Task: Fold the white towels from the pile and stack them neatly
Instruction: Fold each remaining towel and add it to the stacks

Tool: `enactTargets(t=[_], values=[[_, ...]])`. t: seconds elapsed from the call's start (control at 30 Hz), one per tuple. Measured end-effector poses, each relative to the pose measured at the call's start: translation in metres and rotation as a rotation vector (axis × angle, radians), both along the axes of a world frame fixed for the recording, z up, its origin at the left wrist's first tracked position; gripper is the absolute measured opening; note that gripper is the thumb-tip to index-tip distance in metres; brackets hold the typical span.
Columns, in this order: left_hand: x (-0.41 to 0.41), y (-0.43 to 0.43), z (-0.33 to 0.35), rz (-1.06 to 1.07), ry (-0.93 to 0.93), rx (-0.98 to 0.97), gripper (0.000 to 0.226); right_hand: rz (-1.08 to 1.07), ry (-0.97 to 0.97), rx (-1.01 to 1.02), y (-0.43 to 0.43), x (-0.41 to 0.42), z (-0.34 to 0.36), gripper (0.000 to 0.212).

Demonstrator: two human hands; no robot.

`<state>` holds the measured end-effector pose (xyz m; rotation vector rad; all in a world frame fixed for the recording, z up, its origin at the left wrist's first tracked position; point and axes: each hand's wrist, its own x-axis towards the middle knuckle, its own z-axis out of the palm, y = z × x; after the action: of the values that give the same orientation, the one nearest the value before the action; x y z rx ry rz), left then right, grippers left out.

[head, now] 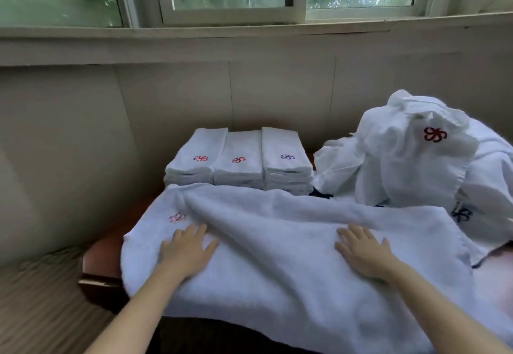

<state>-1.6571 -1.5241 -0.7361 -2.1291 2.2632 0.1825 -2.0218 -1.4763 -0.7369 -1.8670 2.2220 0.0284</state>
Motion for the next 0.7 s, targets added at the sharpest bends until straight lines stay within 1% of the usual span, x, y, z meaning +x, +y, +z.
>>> enactTargets(t=[0.07,0.17,0.2,0.27,0.3,0.33,0.4,0.43,0.47,0.5,0.57,0.6,0.63,0.67,0.7], values=[[0.004,-0.003,0.002,0.06,-0.03,0.027,0.064,-0.034,-0.003,0.007,-0.007,-0.007,-0.011,0.054],[0.006,-0.009,0.013,0.191,-0.11,0.088,0.057,-0.023,-0.011,-0.011,-0.017,-0.016,-0.018,0.055],[0.008,-0.012,0.019,0.21,-0.157,0.11,0.051,-0.017,-0.013,-0.044,-0.02,-0.018,-0.017,0.052],[0.011,-0.018,0.03,0.228,-0.272,0.148,0.04,-0.008,-0.015,-0.118,-0.025,-0.023,-0.012,0.038],[0.012,-0.02,0.032,0.245,-0.322,0.148,0.038,-0.006,-0.035,-0.137,-0.028,-0.023,-0.008,0.031],[0.013,-0.022,0.032,0.254,-0.342,0.127,0.036,-0.003,-0.068,-0.146,-0.031,-0.022,-0.002,0.029],[0.013,-0.029,0.025,0.233,-0.268,0.038,0.035,0.011,-0.094,-0.206,-0.034,-0.015,0.007,0.039],[0.014,-0.033,0.021,0.2,-0.189,-0.014,0.034,0.009,-0.07,-0.259,-0.036,-0.014,0.007,0.041],[0.014,-0.036,0.016,0.159,-0.112,-0.068,0.033,0.003,-0.017,-0.307,-0.039,-0.012,0.005,0.038],[0.016,-0.04,0.013,0.133,-0.05,-0.121,0.032,-0.012,0.021,-0.345,-0.042,-0.013,0.002,0.031],[0.023,-0.05,0.008,0.17,0.029,-0.212,0.032,-0.073,0.047,-0.37,-0.044,-0.016,0.0,0.003],[0.027,-0.054,0.008,0.21,0.056,-0.243,0.034,-0.093,0.068,-0.382,-0.046,-0.019,-0.001,0.016],[0.032,-0.058,0.006,0.246,0.085,-0.262,0.039,-0.099,0.126,-0.359,-0.049,-0.024,-0.001,0.036],[0.036,-0.062,0.005,0.278,0.12,-0.265,0.047,-0.114,0.179,-0.343,-0.051,-0.028,0.0,0.054],[0.04,-0.066,0.004,0.309,0.156,-0.257,0.055,-0.124,0.216,-0.327,-0.053,-0.033,0.001,0.068]])
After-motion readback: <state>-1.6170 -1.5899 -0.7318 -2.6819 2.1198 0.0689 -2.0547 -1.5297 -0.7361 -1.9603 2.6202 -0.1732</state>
